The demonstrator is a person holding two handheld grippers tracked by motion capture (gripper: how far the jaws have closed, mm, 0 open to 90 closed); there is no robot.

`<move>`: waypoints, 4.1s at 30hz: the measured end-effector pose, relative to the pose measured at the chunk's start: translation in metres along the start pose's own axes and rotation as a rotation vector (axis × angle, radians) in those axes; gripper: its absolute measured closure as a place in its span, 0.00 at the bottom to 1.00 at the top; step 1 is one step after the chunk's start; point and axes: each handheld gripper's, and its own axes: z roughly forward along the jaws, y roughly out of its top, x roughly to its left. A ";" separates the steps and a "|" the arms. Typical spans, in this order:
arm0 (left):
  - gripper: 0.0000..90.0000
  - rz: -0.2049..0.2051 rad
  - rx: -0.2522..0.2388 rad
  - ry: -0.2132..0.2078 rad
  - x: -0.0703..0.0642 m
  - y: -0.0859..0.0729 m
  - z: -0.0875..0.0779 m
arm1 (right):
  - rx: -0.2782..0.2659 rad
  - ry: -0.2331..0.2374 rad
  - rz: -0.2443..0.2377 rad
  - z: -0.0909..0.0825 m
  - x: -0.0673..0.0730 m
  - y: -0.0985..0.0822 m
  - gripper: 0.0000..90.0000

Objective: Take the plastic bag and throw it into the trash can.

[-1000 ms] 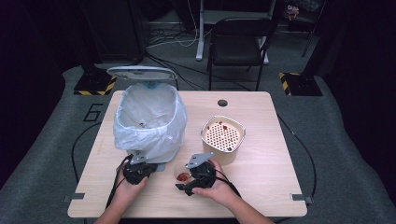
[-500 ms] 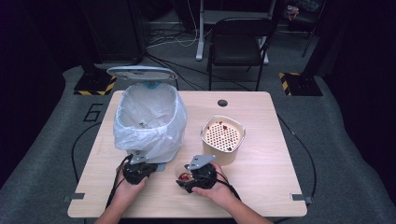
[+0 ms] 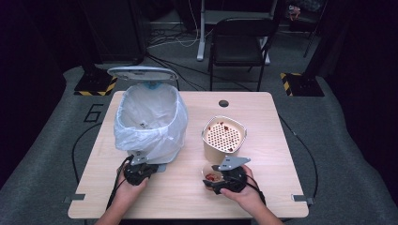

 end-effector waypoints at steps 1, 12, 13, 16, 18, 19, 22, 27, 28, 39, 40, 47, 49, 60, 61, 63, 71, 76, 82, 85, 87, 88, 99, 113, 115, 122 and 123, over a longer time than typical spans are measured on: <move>1.00 0.000 0.000 0.001 0.000 0.000 0.000 | 0.004 -0.012 0.011 -0.005 -0.004 -0.003 0.38; 1.00 0.001 0.004 0.001 0.001 0.000 0.000 | -0.006 -0.237 0.174 -0.055 -0.063 -0.035 0.37; 1.00 0.003 0.006 0.002 0.001 0.000 0.000 | -0.005 -0.254 0.182 -0.057 -0.068 -0.038 0.37; 1.00 0.002 0.005 0.001 0.001 0.000 0.000 | -0.002 -0.284 0.200 -0.061 -0.076 -0.043 0.37; 1.00 0.000 0.007 0.004 0.000 0.000 -0.001 | 0.001 -0.320 0.225 -0.066 -0.087 -0.049 0.37; 1.00 0.003 0.006 0.002 0.001 0.000 0.000 | 0.006 -0.328 0.233 -0.067 -0.091 -0.051 0.37; 1.00 0.002 0.002 -0.001 0.001 0.000 0.000 | 0.007 -0.344 0.248 -0.069 -0.095 -0.055 0.36; 1.00 0.000 0.005 0.003 0.001 0.000 0.000 | 0.006 -0.377 0.254 -0.070 -0.102 -0.063 0.33; 1.00 -0.001 0.006 0.004 0.000 0.000 0.000 | 0.001 -0.389 0.256 -0.070 -0.103 -0.065 0.31; 1.00 0.003 0.006 0.002 0.001 0.000 0.000 | -0.009 -0.374 0.273 -0.079 -0.105 -0.061 0.21; 1.00 0.004 0.008 0.002 0.001 0.000 -0.001 | -0.009 -0.375 0.275 -0.080 -0.104 -0.060 0.21; 1.00 0.000 0.002 -0.001 0.001 0.000 0.000 | -0.017 -0.391 0.249 -0.091 -0.104 -0.048 0.20; 1.00 0.001 0.005 0.002 0.001 0.000 0.000 | -0.021 -0.394 0.233 -0.094 -0.102 -0.043 0.20; 1.00 0.001 0.001 -0.004 0.001 0.000 0.000 | -0.085 -0.234 0.092 -0.087 -0.078 0.017 0.51; 1.00 0.001 0.001 -0.004 0.001 0.000 0.000 | -0.085 -0.234 0.092 -0.087 -0.078 0.017 0.51; 1.00 0.002 0.002 -0.003 0.001 0.000 0.000 | -0.074 -0.168 0.049 -0.074 -0.070 0.032 0.55; 1.00 0.002 0.002 -0.003 0.001 0.000 0.000 | -0.026 -0.097 0.008 -0.037 -0.061 0.047 0.69; 1.00 0.005 0.010 0.001 0.002 0.000 -0.001 | 0.010 -0.061 0.001 -0.019 -0.062 0.051 0.83; 1.00 0.005 0.012 0.000 0.002 0.001 -0.001 | 0.021 -0.056 -0.018 -0.013 -0.058 0.052 0.90; 1.00 0.000 0.007 -0.003 0.002 0.000 -0.001 | 0.026 -0.058 -0.036 -0.015 -0.045 0.052 0.92; 1.00 0.001 0.008 -0.004 0.002 0.000 -0.001 | 0.031 -0.055 -0.051 -0.017 -0.038 0.051 0.92; 1.00 0.003 0.009 -0.004 0.002 0.000 -0.001 | 0.028 -0.051 -0.045 -0.018 -0.035 0.049 0.92; 1.00 0.008 0.017 0.004 0.002 0.001 -0.001 | 0.034 0.020 -0.043 -0.031 -0.003 0.037 0.91; 1.00 0.005 0.013 0.002 0.001 0.001 -0.001 | -0.046 -0.074 0.012 -0.081 -0.010 0.037 0.47; 1.00 0.006 0.012 0.002 0.001 0.001 -0.001 | -0.055 -0.162 0.027 -0.095 -0.022 0.029 0.36; 1.00 0.003 0.011 0.001 0.002 0.000 -0.001 | -0.051 -0.293 0.135 -0.110 -0.059 -0.003 0.26; 1.00 -0.002 0.004 -0.004 0.002 0.000 0.000 | -0.051 -0.301 0.147 -0.111 -0.064 -0.007 0.26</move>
